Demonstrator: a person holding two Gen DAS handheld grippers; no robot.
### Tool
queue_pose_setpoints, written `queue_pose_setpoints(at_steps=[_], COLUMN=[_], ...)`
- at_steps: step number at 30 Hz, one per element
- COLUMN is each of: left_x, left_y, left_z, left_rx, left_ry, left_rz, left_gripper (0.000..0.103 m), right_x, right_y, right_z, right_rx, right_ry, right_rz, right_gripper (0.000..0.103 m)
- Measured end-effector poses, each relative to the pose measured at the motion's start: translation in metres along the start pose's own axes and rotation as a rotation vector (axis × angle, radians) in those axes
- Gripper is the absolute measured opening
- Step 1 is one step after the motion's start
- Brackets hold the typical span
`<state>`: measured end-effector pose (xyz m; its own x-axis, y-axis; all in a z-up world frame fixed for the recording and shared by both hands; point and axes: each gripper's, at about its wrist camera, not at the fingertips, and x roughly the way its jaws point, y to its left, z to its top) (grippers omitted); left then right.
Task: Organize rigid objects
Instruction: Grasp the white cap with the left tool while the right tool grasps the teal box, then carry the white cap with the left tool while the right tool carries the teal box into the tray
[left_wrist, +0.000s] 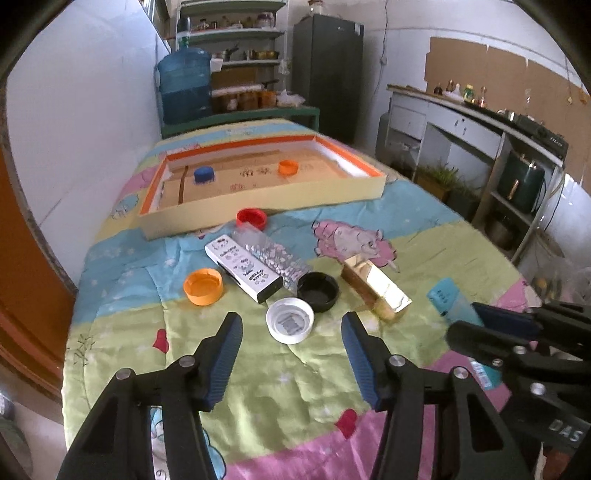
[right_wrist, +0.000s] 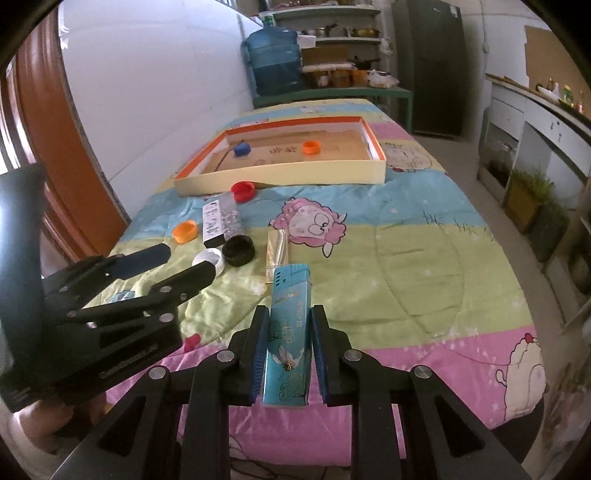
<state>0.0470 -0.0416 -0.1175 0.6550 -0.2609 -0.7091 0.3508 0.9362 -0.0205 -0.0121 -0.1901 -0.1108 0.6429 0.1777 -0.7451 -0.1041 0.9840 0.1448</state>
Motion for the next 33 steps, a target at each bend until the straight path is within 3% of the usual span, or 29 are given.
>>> queue_pose_setpoints(at_steps=[3,4,19,33], left_x=[0.013,0.017,0.003,-0.033], left_y=[0.0,-0.001,0.003,0.016], left_z=[0.001,0.0,0.002,0.034], left_rx=[0.003,0.004,-0.017,-0.073], left_ry=[0.047,0.061,0.013,-0.063], left_rz=[0.008,0.006,0.002,0.02], left_gripper=[0.032,0.03,0.029,0.03], right_x=[0.003,0.004,0.01,0.006], right_y=[-0.002,-0.003,-0.008,0.005], right_z=[0.0,0.001,0.005,0.039], right_rx=[0.006,0.009,0.019,-0.046], right_ry=[0.002,0.003,0.012,-0.033], right_rz=[0.002,0.003,0.022,0.048], right_gripper=[0.023,0.023,0.023,0.023])
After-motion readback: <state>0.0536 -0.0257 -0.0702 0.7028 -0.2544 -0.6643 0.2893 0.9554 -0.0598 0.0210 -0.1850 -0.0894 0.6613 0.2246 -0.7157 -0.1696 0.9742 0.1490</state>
